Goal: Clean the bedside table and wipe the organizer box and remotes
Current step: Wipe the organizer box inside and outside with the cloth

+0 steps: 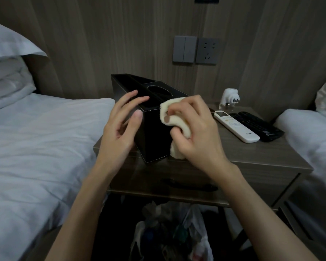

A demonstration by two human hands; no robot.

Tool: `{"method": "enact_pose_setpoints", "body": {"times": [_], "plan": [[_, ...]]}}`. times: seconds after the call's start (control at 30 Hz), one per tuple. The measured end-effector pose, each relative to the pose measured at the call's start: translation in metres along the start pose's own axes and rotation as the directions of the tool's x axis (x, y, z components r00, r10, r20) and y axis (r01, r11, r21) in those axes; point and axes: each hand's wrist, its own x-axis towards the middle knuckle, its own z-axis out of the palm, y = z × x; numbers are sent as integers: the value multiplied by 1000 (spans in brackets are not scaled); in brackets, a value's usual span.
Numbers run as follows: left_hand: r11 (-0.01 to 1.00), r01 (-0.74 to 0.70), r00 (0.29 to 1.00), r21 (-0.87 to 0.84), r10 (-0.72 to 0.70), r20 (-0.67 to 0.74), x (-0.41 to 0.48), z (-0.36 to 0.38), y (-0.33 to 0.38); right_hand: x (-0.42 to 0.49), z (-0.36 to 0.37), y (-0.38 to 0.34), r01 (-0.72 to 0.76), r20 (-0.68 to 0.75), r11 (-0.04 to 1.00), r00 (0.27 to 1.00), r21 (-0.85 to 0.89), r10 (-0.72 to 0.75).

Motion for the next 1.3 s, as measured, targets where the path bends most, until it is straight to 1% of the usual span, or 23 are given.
{"method": "enact_pose_setpoints", "body": {"times": [0.07,0.13,0.2,0.3,0.37,0.43,0.47,0.5,0.57,0.6,0.67,0.7,0.77,0.83,0.9,0.97,1.0,1.07,1.13,1.17,1.23,1.3], "plan": [[1000,-21,1000,8,21,0,-1,1,0,-3,5,2,-1,-2,1000,1000,-17,1],[1000,-25,1000,7,25,3,-1,2,-2,-12,9,6,36,45,998,998,-57,-33],[1000,-9,1000,0,9,1,-1,2,-4,-29,13,10,90,168,991,983,-97,-72],[1000,-4,1000,22,4,-5,-1,2,-5,-52,18,12,85,371,992,928,-90,-46],[1000,-2,1000,30,2,3,-2,2,-4,-58,19,15,79,447,993,894,-86,-33],[1000,1,1000,30,-2,17,-2,2,-4,-59,15,16,83,468,993,883,-82,-35],[1000,4,1000,20,-5,24,-2,1,-4,-58,12,15,91,442,992,896,-84,-45],[1000,6,1000,10,-6,29,-2,0,-5,-57,9,14,101,385,991,921,-91,-58],[1000,-4,1000,4,4,30,-1,-2,-5,-52,2,11,102,202,989,976,-109,-79],[1000,-10,999,-3,10,32,0,-3,-5,-47,-2,9,91,97,990,992,-107,-81],[999,-14,999,-31,16,41,2,-6,-8,-35,-12,7,61,-65,993,996,-98,-68],[999,-16,999,-48,19,49,2,-10,-10,-29,-17,7,46,-107,994,993,-101,-57],[996,-6,997,-88,12,73,5,-20,-15,-19,-22,6,16,-131,994,991,-108,-30],[993,18,995,-116,-6,100,8,-29,-18,-11,-20,3,10,-88,996,996,-94,-18],[993,24,993,-118,-10,118,12,-34,-17,-8,-10,-4,25,16,997,1000,-67,-24],[993,18,993,-115,-4,120,14,-34,-16,-8,7,-11,0,98,998,995,-59,6],[993,17,994,-116,-4,113,14,-33,-16,-10,15,-14,-24,95,998,995,-55,29],[992,23,996,-124,-12,94,14,-32,-18,-16,27,-15,-55,36,998,998,-41,57],[992,32,997,-126,-23,67,13,-30,-20,-23,31,-9,-24,34,999,999,-44,26],[992,32,998,-121,-26,51,13,-29,-20,-28,31,-5,6,78,998,997,-58,-2],[993,30,999,-114,-29,15,14,-27,-20,-40,31,2,75,237,991,970,-112,-47],[992,29,999,-120,-30,-12,14,-24,-18,-53,33,6,149,411,980,908,-135,-81]]}}
